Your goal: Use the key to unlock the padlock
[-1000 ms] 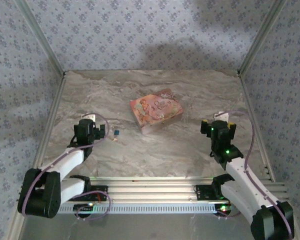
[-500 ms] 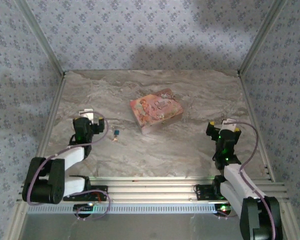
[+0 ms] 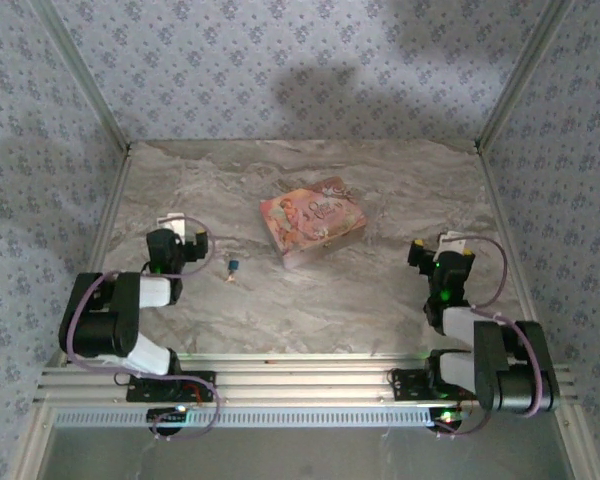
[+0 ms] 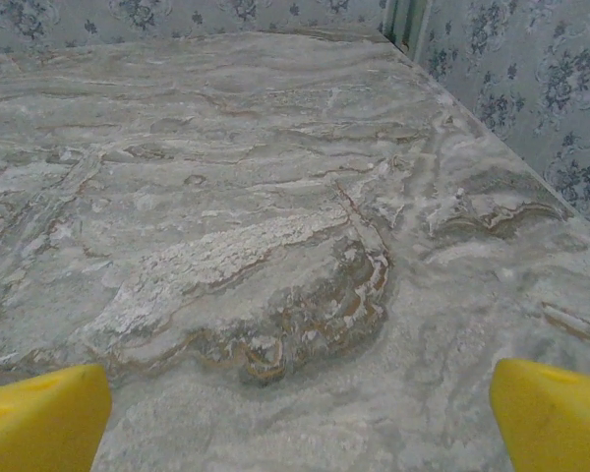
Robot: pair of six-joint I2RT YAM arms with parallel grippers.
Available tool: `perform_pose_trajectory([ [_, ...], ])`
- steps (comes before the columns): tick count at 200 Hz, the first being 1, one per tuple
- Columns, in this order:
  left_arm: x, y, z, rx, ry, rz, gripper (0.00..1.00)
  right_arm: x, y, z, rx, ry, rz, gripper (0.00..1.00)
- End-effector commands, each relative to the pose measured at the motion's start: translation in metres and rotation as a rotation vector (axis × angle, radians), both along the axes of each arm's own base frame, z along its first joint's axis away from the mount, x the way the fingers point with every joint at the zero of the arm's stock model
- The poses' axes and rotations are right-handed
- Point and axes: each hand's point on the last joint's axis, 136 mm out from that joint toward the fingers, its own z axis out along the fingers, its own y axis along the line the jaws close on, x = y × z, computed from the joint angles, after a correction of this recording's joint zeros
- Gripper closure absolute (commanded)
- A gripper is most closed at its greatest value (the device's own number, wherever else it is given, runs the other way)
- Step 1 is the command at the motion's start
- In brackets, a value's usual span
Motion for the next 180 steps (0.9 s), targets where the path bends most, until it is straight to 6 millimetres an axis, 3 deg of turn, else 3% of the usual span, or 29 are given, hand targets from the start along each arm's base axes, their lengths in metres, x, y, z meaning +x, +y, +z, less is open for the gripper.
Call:
perform_pose_trajectory([
  [1,0.012,0.001,0.015,-0.066,-0.066,-0.008,0.02,0.02,-0.005,0.025,-0.005,-0.107,0.002,0.0],
  [35,0.012,0.001,0.015,-0.065,-0.06,-0.008,0.02,0.036,-0.004,0.001,0.023,-0.074,0.031,0.0],
  [70,0.012,0.001,0.014,-0.066,-0.055,-0.008,0.02,0.057,0.005,-0.006,-0.031,0.029,0.047,0.0],
  [180,0.012,0.001,0.014,-0.066,-0.056,-0.008,0.02,0.058,0.009,-0.006,-0.049,0.042,0.06,0.0],
])
